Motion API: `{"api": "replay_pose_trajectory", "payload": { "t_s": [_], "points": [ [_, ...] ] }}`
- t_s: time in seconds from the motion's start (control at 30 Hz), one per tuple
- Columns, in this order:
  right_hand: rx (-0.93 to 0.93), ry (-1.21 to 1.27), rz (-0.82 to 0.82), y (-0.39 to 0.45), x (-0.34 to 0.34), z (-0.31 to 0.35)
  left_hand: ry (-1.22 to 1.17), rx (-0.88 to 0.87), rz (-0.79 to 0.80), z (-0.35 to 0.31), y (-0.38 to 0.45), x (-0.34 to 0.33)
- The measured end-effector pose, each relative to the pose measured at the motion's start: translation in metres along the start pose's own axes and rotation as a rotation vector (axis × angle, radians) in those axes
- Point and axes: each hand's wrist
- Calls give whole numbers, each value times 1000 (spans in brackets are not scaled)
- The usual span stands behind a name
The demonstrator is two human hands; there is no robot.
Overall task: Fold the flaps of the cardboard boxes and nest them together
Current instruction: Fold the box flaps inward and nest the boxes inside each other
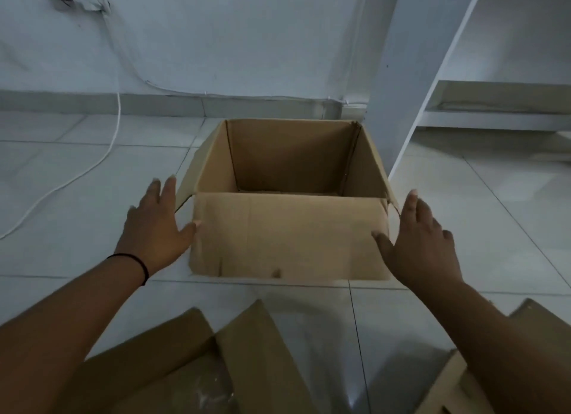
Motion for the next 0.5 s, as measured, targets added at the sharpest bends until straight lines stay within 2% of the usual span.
{"api": "replay_pose_trajectory", "payload": {
  "t_s": [0.07,0.3,0.4,0.5],
  "points": [
    [27,10,-43,-38,10,2,-8,13,-49,12,-32,15],
    [196,-30,-24,-182,30,28,90,69,-148,63,-165,76],
    [233,-20,35,-232,31,40,84,171,-111,89,-219,96],
    [281,15,103,-275,29,53,48,317,14,115,-276,106]
  ]
}}
Point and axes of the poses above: each hand's wrist, its own y-axis towards the middle knuckle, its own x-axis out of the back of the hand, z = x × y
